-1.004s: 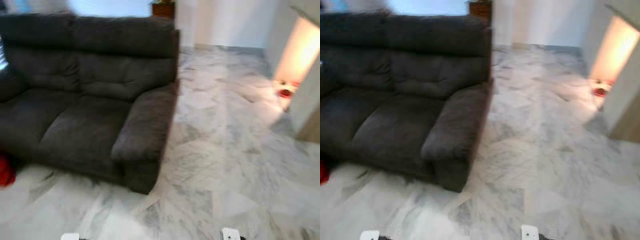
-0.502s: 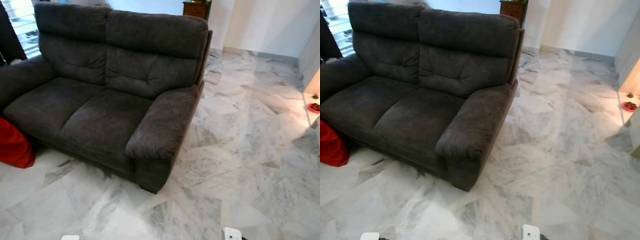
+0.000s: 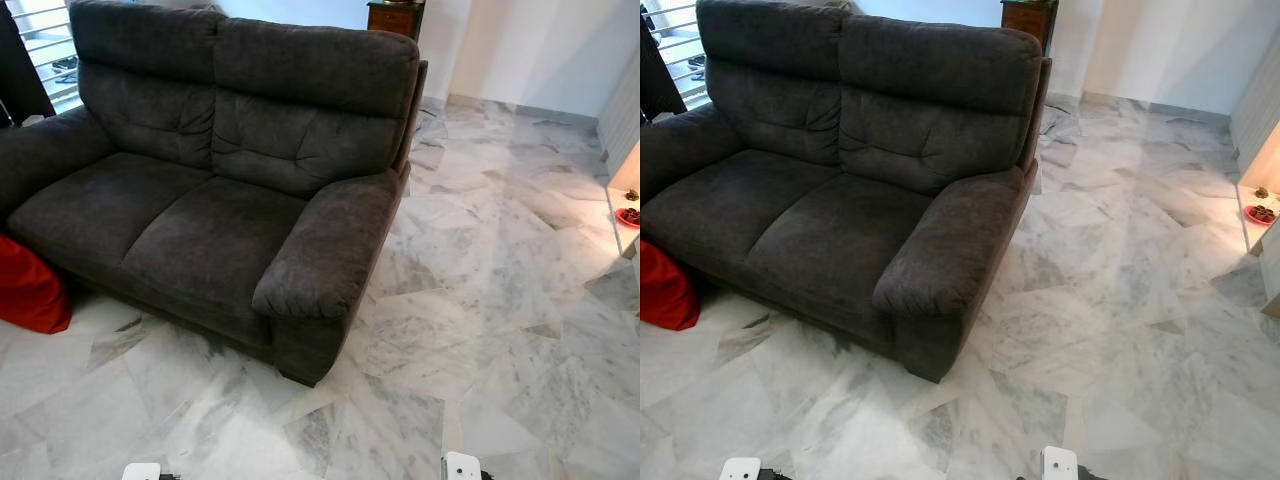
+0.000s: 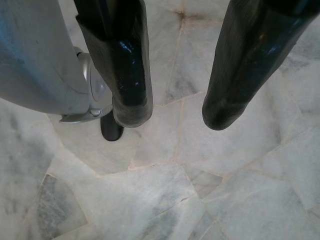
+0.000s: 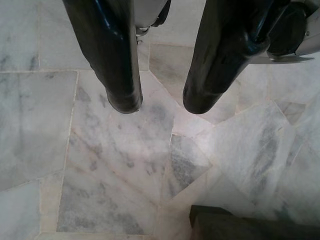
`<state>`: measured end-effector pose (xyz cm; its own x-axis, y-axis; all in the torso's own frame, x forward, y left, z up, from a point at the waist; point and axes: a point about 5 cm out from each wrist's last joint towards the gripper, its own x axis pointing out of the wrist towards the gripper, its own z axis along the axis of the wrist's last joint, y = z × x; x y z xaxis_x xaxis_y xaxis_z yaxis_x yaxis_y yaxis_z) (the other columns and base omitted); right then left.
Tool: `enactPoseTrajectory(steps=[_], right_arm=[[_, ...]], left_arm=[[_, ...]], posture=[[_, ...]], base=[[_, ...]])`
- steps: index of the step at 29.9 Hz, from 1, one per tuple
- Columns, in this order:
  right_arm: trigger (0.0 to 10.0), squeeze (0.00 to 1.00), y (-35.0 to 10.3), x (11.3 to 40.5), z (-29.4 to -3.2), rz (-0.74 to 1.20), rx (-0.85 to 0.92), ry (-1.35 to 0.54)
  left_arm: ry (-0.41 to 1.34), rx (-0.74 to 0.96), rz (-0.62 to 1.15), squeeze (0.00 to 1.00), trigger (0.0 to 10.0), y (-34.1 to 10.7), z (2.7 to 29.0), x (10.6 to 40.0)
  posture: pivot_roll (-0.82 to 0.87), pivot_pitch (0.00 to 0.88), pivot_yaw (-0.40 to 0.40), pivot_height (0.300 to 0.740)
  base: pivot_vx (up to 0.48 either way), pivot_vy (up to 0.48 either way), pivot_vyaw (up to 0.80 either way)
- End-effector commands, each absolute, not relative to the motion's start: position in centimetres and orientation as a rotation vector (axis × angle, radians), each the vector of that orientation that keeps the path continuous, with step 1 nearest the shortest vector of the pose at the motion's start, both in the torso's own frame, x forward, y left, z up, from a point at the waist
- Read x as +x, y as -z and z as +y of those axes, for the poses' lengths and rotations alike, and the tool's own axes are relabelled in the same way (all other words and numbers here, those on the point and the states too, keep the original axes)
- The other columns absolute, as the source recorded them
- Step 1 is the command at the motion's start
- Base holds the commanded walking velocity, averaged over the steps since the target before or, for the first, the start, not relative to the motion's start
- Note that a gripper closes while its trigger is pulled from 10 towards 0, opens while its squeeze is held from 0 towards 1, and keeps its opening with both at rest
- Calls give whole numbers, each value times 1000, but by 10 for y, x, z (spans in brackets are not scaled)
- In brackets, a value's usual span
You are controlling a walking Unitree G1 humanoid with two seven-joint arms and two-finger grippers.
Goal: Move the pillow to the sofa from floor
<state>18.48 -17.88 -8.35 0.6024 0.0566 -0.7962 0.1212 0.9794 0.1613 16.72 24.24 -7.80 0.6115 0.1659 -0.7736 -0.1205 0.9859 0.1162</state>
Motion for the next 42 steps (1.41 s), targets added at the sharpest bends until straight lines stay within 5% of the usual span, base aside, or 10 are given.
enactPoseTrajectory(steps=[1,42], right_arm=[[10000,0,83,185,-177,929,215,39],[10000,0,83,188,-174,926,215,28]], left_arm=[[-153,72,928,0,10000,81,242,163],[-148,82,940,0,10000,82,245,156]], posture=[[61,68,4,740],[70,76,-1,740]], base=[[0,0,0],[0,0,0]])
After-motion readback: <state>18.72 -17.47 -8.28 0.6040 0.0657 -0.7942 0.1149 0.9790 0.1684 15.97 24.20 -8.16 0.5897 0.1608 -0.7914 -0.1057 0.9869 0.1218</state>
